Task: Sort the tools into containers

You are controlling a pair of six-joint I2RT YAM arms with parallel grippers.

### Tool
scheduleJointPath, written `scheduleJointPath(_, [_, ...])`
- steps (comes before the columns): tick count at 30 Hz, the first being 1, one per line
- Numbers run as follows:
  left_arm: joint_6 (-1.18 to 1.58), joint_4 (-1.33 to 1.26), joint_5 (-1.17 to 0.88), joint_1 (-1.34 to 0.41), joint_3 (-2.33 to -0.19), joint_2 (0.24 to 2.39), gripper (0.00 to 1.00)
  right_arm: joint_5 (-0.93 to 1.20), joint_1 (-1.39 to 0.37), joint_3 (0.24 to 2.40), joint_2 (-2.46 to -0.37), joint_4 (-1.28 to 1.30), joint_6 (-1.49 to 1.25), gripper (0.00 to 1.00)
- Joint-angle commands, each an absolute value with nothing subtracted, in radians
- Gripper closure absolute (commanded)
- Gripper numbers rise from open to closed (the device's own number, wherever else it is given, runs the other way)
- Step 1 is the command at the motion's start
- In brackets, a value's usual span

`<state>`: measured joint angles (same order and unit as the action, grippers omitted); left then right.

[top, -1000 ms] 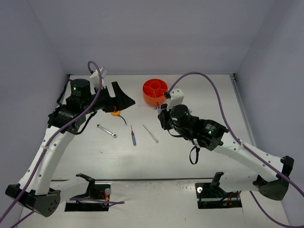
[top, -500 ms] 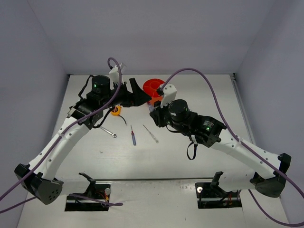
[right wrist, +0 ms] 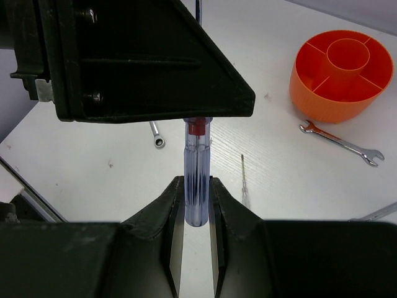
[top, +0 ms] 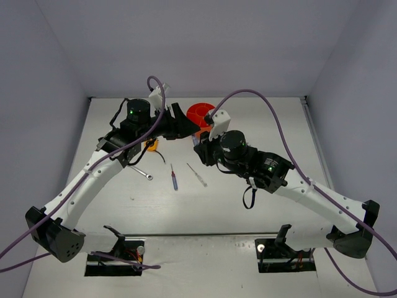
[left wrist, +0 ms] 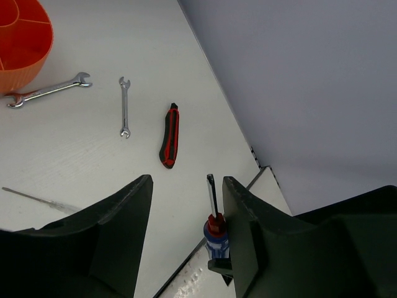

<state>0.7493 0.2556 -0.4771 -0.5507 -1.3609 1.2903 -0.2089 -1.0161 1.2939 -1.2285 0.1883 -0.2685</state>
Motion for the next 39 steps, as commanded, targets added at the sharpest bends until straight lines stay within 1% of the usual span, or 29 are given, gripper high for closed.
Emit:
scheduleJointPath(1, [0.765,0.177,-0.509,-0.554,-1.371,1.264,0.56,-0.254,-1.019,1.293,-1.205,0.11,-0.267,1.0])
scheduleJointPath(3, [0.767,0.177,-0.515,-0.554,-1.367,1.266,0.57,-0.257,-1.02,1.295,-1.207,0.11,-0.265,1.0])
scheduleJointPath(5, [0.769,0.176,-0.523,-0.554,-1.366,1.266,0.6,-0.261,-1.019,1.296,-1.209,0.11,-0.264,1.0])
scheduleJointPath(6, [0.77,0.174,-0.524,-0.554,-1.365,1.266,0.62,-0.263,-1.019,1.296,-1.209,0.11,-0.263,1.0])
scheduleJointPath(8, [0.772,0.168,-0.528,-0.554,-1.363,1.266,0.74,-0.27,-1.016,1.294,-1.209,0.11,-0.26,1.0])
scheduleJointPath(13, [0.776,0.161,-0.548,-0.555,-1.356,1.276,0.95,-0.268,-1.011,1.288,-1.211,0.11,-0.261,1.0])
scheduleJointPath(15, [0.775,0.162,-0.546,-0.554,-1.356,1.276,1.0,-0.267,-1.01,1.285,-1.215,0.11,-0.261,1.0])
scheduleJointPath(16, [0.775,0.161,-0.543,-0.554,-1.356,1.276,1.0,-0.268,-1.009,1.284,-1.215,0.109,-0.261,1.0])
scheduleJointPath(17, [0.773,0.162,-0.54,-0.554,-1.357,1.275,1.0,-0.274,-1.009,1.283,-1.216,0.11,-0.262,0.98])
scheduleJointPath(18, [0.771,0.163,-0.536,-0.554,-1.358,1.274,1.0,-0.279,-1.007,1.282,-1.217,0.11,-0.263,0.94])
scheduleJointPath(19, [0.767,0.165,-0.528,-0.555,-1.36,1.273,1.0,-0.285,-1.004,1.281,-1.217,0.11,-0.266,0.88])
scheduleJointPath(20, [0.758,0.172,-0.518,-0.555,-1.362,1.271,1.0,-0.289,-1.001,1.28,-1.218,0.11,-0.268,0.79])
scheduleJointPath(23, [0.71,0.217,-0.475,-0.555,-1.375,1.27,1.0,-0.307,-0.997,1.27,-1.213,0.112,-0.264,0.39])
scheduleJointPath(26, [0.676,0.259,-0.416,-0.553,-1.403,1.287,1.0,-0.321,-0.981,1.238,-1.179,0.115,-0.272,0.17])
scheduleJointPath(27, [0.669,0.271,-0.39,-0.552,-1.413,1.294,1.0,-0.321,-0.974,1.226,-1.16,0.118,-0.277,0.12])
scheduleJointPath(29, [0.661,0.284,-0.331,-0.552,-1.433,1.31,1.0,-0.321,-0.96,1.205,-1.11,0.13,-0.29,0.07])
scheduleJointPath(32, [0.628,0.297,-0.231,-0.552,-1.468,1.342,1.0,-0.337,-0.916,1.178,-1.031,0.168,-0.297,0.04])
scheduleJointPath(35, [0.537,0.283,-0.131,-0.55,-1.512,1.405,1.0,-0.382,-0.872,1.133,-0.945,0.2,-0.286,0.06])
scheduleJointPath(39, [0.461,0.266,-0.007,-0.541,-1.587,1.479,1.0,-0.416,-0.839,1.11,-0.89,0.207,-0.255,0.06])
